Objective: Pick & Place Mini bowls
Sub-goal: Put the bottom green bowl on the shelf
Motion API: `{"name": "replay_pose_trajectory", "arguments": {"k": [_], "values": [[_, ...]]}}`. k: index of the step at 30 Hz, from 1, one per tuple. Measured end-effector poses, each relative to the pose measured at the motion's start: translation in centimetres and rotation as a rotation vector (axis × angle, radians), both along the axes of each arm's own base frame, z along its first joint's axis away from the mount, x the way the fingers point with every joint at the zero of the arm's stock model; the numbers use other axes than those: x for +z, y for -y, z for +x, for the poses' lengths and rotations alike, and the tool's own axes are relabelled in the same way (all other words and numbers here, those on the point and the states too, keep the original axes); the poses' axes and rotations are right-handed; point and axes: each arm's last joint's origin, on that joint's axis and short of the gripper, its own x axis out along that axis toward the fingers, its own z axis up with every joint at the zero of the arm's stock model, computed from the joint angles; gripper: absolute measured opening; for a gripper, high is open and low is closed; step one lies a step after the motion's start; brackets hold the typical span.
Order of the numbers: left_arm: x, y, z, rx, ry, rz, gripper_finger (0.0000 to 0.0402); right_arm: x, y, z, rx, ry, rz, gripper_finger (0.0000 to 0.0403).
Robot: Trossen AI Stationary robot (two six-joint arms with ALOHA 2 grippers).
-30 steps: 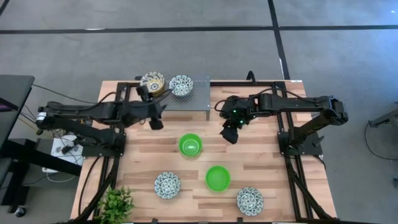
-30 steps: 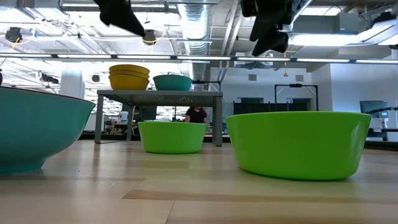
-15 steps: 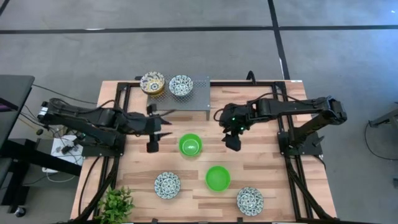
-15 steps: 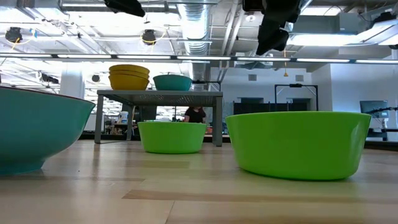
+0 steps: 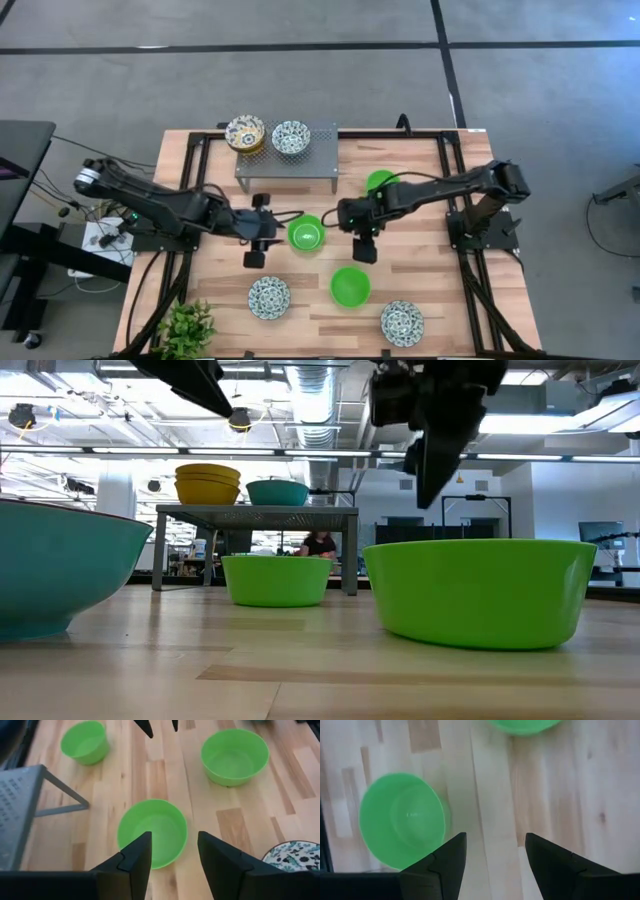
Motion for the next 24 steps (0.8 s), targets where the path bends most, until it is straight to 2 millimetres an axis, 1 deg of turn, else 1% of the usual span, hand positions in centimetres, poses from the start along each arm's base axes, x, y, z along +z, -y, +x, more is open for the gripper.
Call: {"name": "replay_pose_trajectory", "arguments": {"k": [9,15,17,21,24], "values": [[-1.5,0.5,1.0,0.053,-0.057,-0.037,0.0158,-2.2,-2.7,0.6,0.078,-0.059,-0.005,0.02],[-2.3,0.7,1.5,0.055,-0.083,-0.026,0.0158,-2.8,-4.3,0.6,0.121,-0.061,0.007,0.02],[-2.4,0.7,1.6,0.055,-0.088,-0.024,0.0158,-3.1,-4.8,1.0,0.117,-0.04,0.023,0.02],[-2.3,0.7,1.5,0.055,-0.082,-0.027,0.0158,-4.4,-5.6,1.4,0.111,-0.08,0.052,0.02],[-2.0,0.6,1.4,0.055,-0.072,-0.03,0.0158,-5.6,-5.8,1.6,0.107,-0.116,0.048,0.02]]}}
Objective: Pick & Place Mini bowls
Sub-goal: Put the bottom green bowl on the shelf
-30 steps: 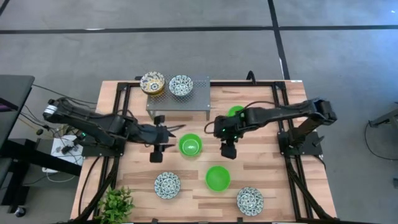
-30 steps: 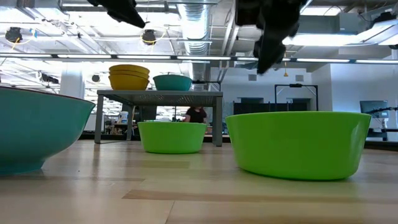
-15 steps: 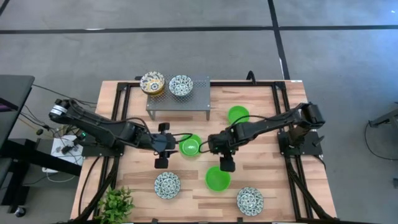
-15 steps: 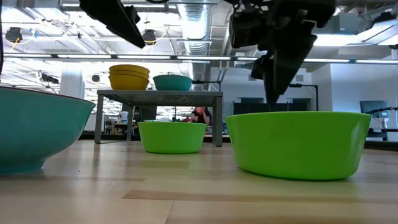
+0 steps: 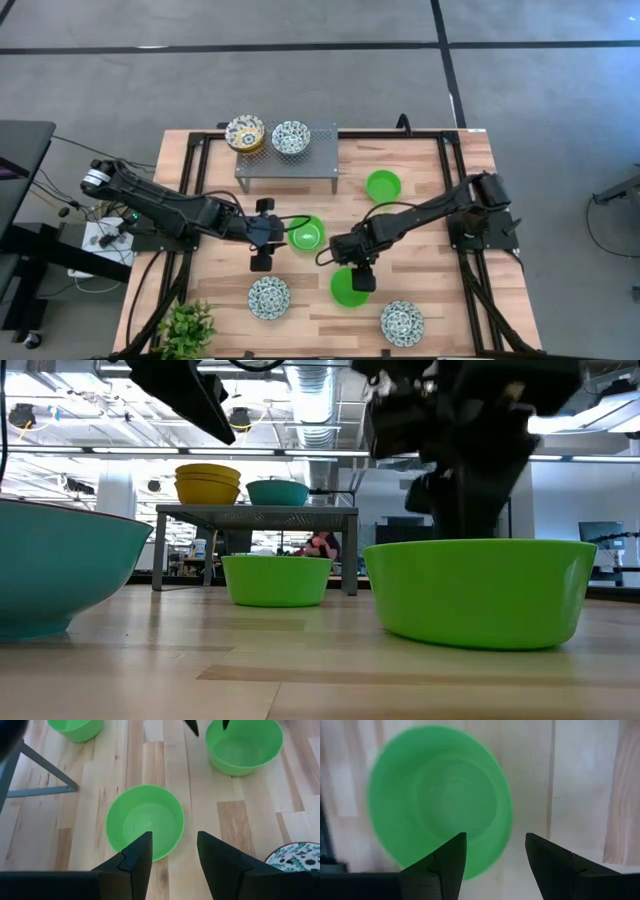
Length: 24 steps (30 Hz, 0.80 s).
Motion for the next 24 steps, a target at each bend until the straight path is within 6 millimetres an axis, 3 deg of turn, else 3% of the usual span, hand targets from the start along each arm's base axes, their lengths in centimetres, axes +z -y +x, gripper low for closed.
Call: {"name": "replay_pose_trajectory", "arguments": {"k": [6,13,19,24], "values": [[0.1,0.0,-0.1,0.0,0.002,-0.001,0.0158,-1.7,0.4,0.6,-0.039,-0.041,-0.008,0.0187],[0.1,0.0,-0.1,0.001,0.004,-0.003,0.0158,-2.5,0.9,0.8,-0.052,-0.068,-0.012,0.0096],[0.1,0.0,-0.1,0.005,0.004,-0.006,0.0158,-1.6,1.6,0.7,-0.071,-0.07,0.021,0.0013],[0.1,0.0,-0.1,0.005,0.008,-0.008,0.0158,0.4,2.8,0.4,-0.096,-0.021,0.051,0.0014]]}}
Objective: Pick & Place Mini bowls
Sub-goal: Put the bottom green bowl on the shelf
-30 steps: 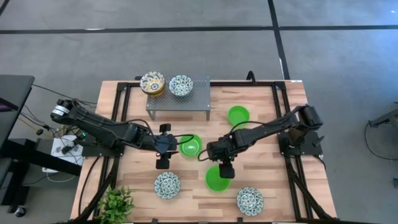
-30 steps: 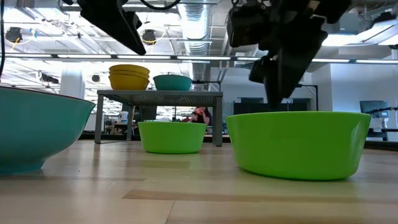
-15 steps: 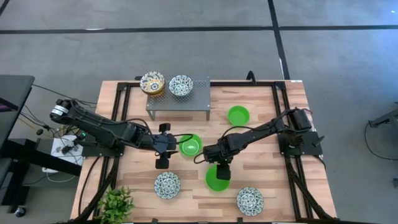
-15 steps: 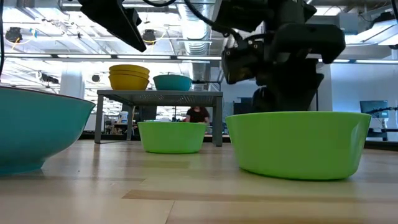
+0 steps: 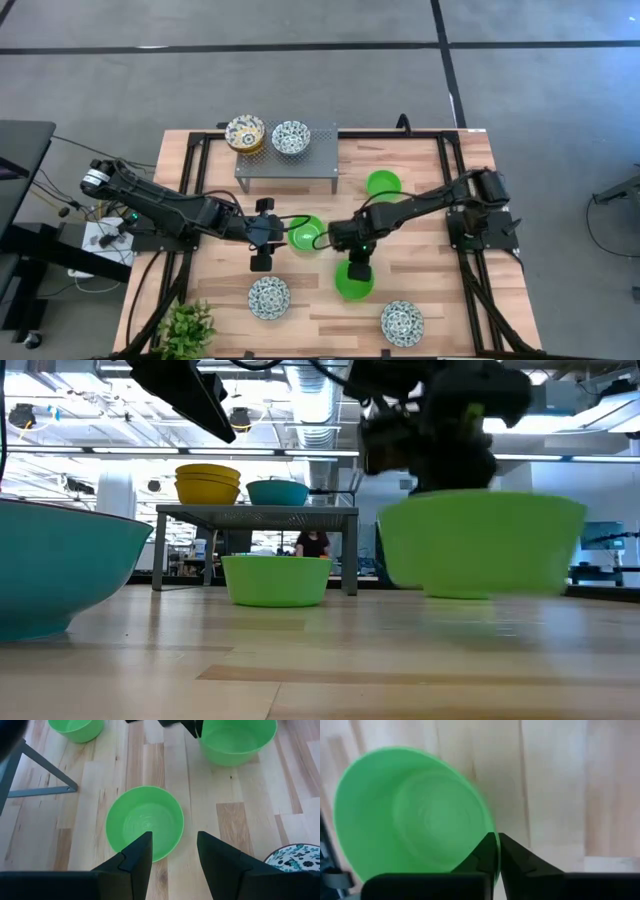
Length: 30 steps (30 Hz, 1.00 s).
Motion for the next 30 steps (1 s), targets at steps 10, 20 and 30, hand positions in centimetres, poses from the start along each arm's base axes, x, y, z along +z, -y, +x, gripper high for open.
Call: {"name": "replay_pose_trajectory", "arguments": {"k": [10,20,30], "values": [[0.0,0.0,0.1,0.0,0.007,-0.002,0.0158,6.9,5.7,-2.2,-0.161,0.191,-0.027,0.0007],[0.1,0.0,0.1,0.0,0.016,-0.005,0.0158,15.5,13.6,-3.9,-0.423,0.458,-0.103,0.0003],[0.2,0.1,0.2,-0.002,0.029,-0.007,0.0158,16.2,20.3,-2.0,-0.533,0.359,-0.174,0.0002]]}}
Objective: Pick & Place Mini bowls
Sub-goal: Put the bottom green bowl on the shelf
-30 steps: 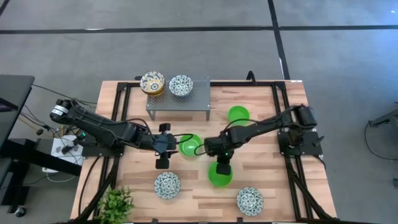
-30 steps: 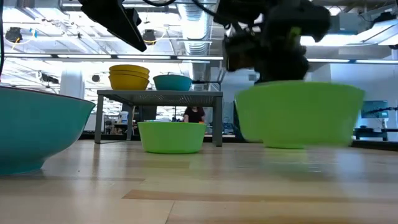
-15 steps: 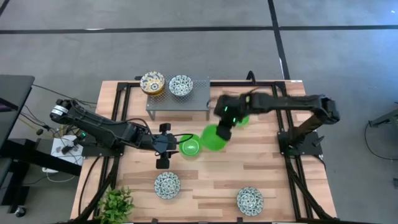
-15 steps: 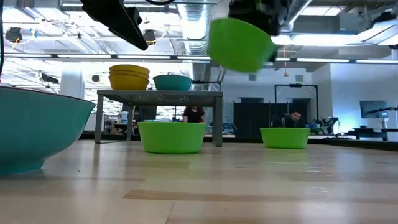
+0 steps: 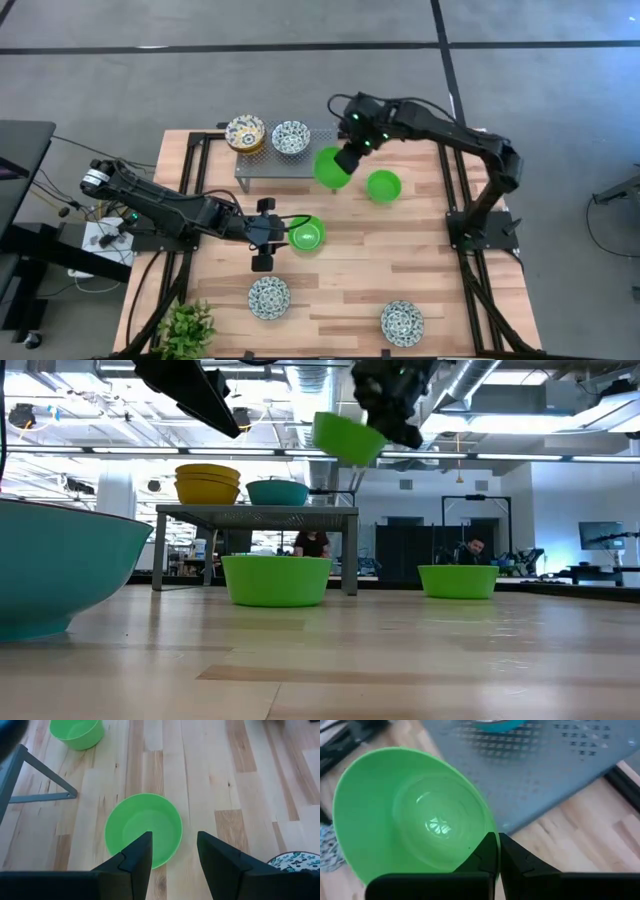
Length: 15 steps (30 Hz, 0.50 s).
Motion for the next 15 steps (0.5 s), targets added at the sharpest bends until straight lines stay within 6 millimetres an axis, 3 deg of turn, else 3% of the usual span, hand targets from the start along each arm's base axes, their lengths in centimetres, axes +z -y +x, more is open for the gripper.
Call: {"name": "replay_pose_trajectory", "arguments": {"k": [10,15], "values": [[0.0,0.0,0.0,0.0,0.003,-0.001,0.0158,-2.1,5.5,2.2,-0.075,-0.18,0.062,0.0003],[0.0,0.0,0.1,0.0,0.009,-0.003,0.0158,-1.9,7.2,2.9,-0.087,-0.18,0.058,0.0003]]}}
